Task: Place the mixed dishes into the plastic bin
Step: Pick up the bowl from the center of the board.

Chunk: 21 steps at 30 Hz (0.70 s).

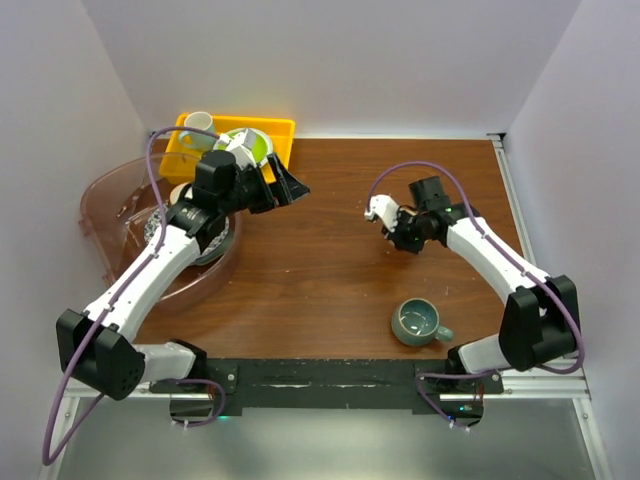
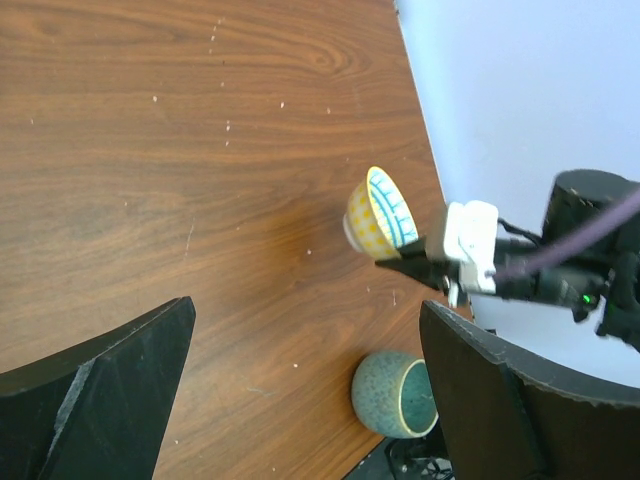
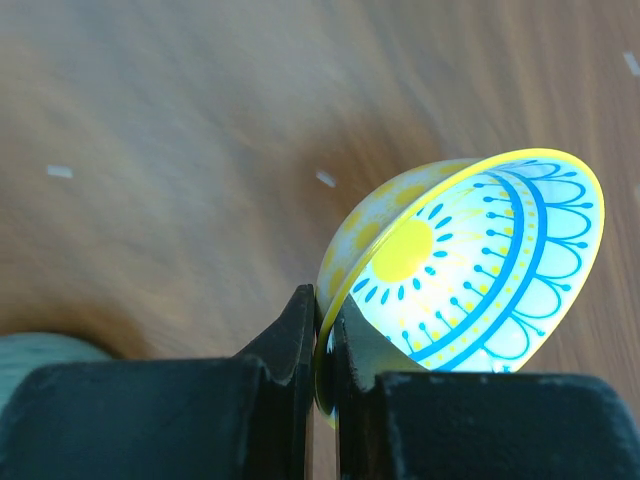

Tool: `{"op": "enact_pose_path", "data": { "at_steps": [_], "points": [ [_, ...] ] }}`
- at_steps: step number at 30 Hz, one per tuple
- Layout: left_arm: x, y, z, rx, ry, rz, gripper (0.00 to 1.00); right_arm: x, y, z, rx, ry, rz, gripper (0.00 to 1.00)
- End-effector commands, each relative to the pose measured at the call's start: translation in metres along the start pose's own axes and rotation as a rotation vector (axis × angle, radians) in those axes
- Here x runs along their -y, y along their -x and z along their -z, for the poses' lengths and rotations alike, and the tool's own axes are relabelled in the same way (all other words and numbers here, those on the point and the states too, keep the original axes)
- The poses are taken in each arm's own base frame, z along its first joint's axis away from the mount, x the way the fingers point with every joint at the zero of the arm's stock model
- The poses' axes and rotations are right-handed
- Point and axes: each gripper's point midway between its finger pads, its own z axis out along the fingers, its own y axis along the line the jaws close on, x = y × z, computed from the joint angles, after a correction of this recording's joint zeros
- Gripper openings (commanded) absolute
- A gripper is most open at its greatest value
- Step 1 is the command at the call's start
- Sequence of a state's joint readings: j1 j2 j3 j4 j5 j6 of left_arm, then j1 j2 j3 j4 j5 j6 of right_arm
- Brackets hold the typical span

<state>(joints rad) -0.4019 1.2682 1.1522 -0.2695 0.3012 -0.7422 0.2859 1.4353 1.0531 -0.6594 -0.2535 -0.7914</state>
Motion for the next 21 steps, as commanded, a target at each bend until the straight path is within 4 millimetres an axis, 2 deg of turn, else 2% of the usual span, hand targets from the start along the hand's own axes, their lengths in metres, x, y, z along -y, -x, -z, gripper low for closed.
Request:
{"op": "enact_pose_path", "data": {
  "at_steps": [1,4,9,14,21],
  "points": [
    [0.001,-0.005,-0.007,-0.020,-0.005,0.056,1.00,-0.027,0.047,0.015,0.125,0.064,0.081,0.00],
    [-0.007,-0.011,-0.012,-0.050,0.028,0.094,1.00,-0.041,0.066,0.021,0.162,0.092,0.124,0.00],
    [-0.018,-0.021,-0.019,-0.099,0.088,0.149,1.00,-0.068,0.085,0.024,0.189,0.147,0.194,0.00],
    [-0.023,-0.026,-0.022,-0.116,0.125,0.169,1.00,-0.081,0.098,0.026,0.211,0.182,0.220,0.00],
    [-0.025,-0.036,-0.027,-0.152,0.134,0.169,1.00,-0.089,0.108,0.028,0.227,0.206,0.246,0.00]
  ]
}}
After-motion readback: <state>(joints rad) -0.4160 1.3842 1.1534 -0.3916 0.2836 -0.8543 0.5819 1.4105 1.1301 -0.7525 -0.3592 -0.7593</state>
